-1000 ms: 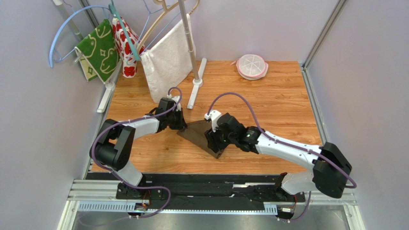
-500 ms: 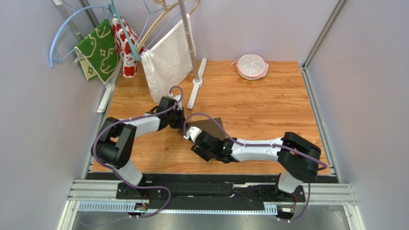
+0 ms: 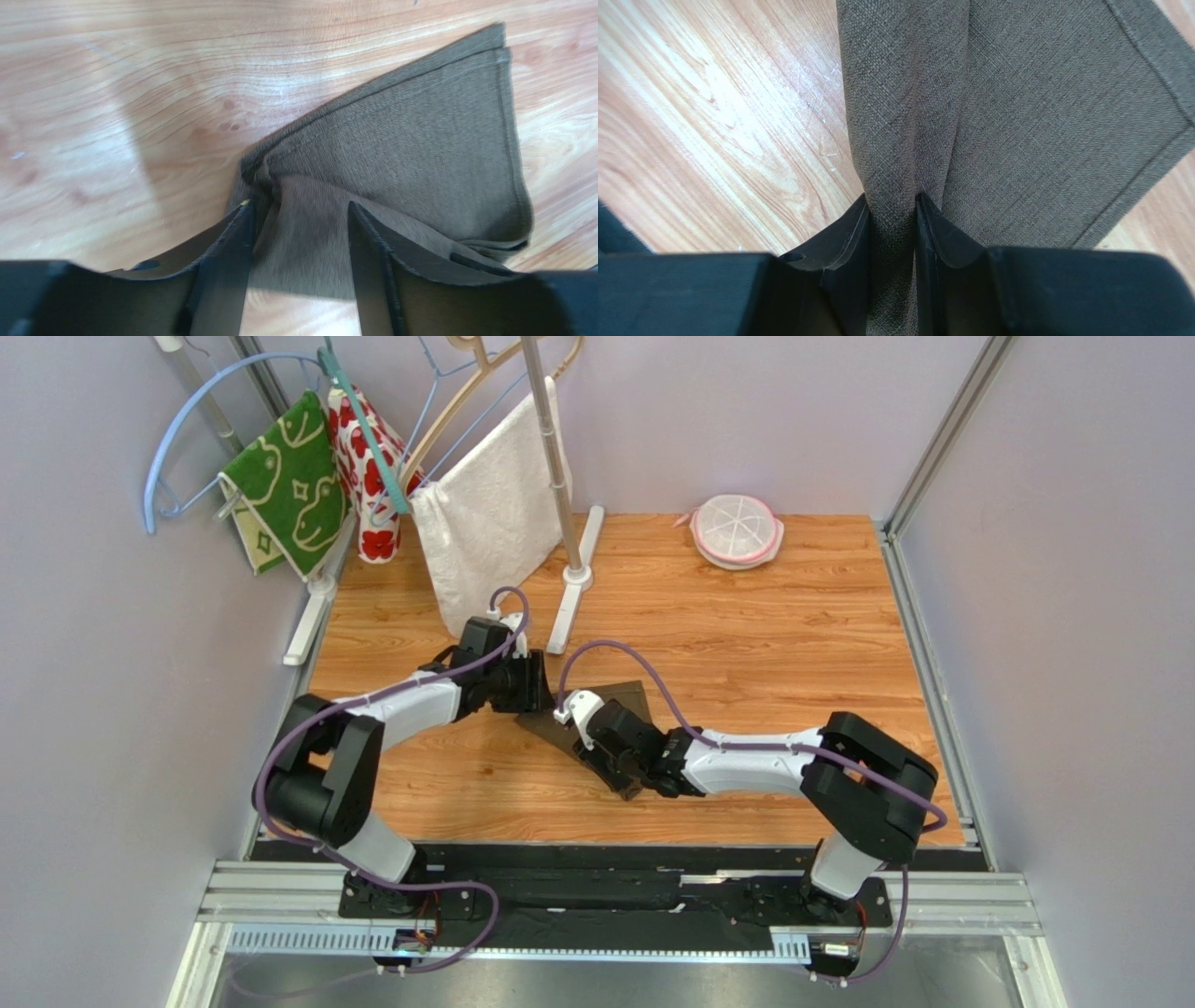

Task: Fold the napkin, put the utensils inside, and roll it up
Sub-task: Roll the napkin with the utensil

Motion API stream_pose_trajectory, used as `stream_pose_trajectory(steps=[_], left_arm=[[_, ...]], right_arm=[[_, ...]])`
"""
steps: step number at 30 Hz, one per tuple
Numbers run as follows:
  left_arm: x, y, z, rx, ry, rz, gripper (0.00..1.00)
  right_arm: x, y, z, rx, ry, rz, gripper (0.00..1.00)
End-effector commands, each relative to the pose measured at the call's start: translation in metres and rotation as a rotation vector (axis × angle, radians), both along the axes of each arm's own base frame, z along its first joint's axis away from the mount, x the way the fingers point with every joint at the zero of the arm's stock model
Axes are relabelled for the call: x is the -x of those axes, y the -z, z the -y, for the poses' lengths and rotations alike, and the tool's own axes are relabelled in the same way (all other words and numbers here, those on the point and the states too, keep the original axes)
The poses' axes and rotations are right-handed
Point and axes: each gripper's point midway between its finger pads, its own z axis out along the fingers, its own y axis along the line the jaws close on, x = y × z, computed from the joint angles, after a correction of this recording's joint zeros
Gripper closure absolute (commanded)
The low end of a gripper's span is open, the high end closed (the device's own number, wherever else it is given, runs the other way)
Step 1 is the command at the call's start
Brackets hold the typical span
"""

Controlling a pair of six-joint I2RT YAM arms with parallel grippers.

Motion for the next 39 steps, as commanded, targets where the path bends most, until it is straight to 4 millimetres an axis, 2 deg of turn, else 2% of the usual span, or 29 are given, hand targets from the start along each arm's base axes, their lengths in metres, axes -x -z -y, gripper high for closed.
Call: stream_pose_trajectory(steps=[1,2,4,7,13,19,24,30,33,34,35,36,37,39], left_arm=[[0.0,-0.032,-0.019,-0.051,-0.066,0.073,0.38],[0.001,-0.042,-0.023,-0.058,-0.085,0.097,0.36],[0.001,-0.048,-0.035,-0.091,-0.132,0.126,0.35],[0.007,-0.054,-0.038,-0.067,-0.153,0.163,0.35],[0.015,-0.041,-0.029,-0.004,-0.127,0.163,0.38],[0.004,-0.045,-0.023,0.044,-0.132,0.23,0.43],[0.0,-0.04,-0.02,0.046,-0.123,0.231,0.47],[0.004,-0.022,-0.015,0.039,-0.086,0.174,0.61],[0.005,-0.012,-0.013,0.031,-0.075,0.14,0.74],[0.005,-0.008,-0.013,0.024,-0.072,0.123,0.83],[0.005,-0.006,-0.013,0.02,-0.072,0.113,0.9],[0.005,-0.003,-0.015,0.008,-0.078,0.103,0.95],[0.005,0.002,-0.016,-0.008,-0.081,0.08,1.0],[0.005,0.006,-0.016,-0.024,-0.072,0.059,1.0]], right_arm=[[0.032,0.017,0.004,-0.101,-0.046,-0.223,0.79],[0.037,0.022,0.009,-0.102,-0.042,-0.252,0.79],[0.039,0.024,0.012,-0.139,-0.043,-0.306,0.8],[0.043,0.028,0.019,-0.172,-0.033,-0.383,0.8],[0.041,0.033,0.019,-0.23,-0.036,-0.483,0.8],[0.041,0.042,0.021,-0.239,-0.008,-0.561,0.81],[0.041,0.046,0.024,-0.245,0.006,-0.603,0.81],[0.038,0.048,0.026,-0.254,0.03,-0.63,0.81],[0.037,0.047,0.026,-0.26,0.032,-0.634,0.8],[0.036,0.046,0.025,-0.262,0.03,-0.631,0.79],[0.036,0.044,0.025,-0.266,0.029,-0.63,0.77],[0.036,0.042,0.024,-0.266,0.029,-0.628,0.66],[0.035,0.039,0.023,-0.27,0.026,-0.623,0.61],[0.032,0.028,0.024,-0.27,0.031,-0.607,0.51]])
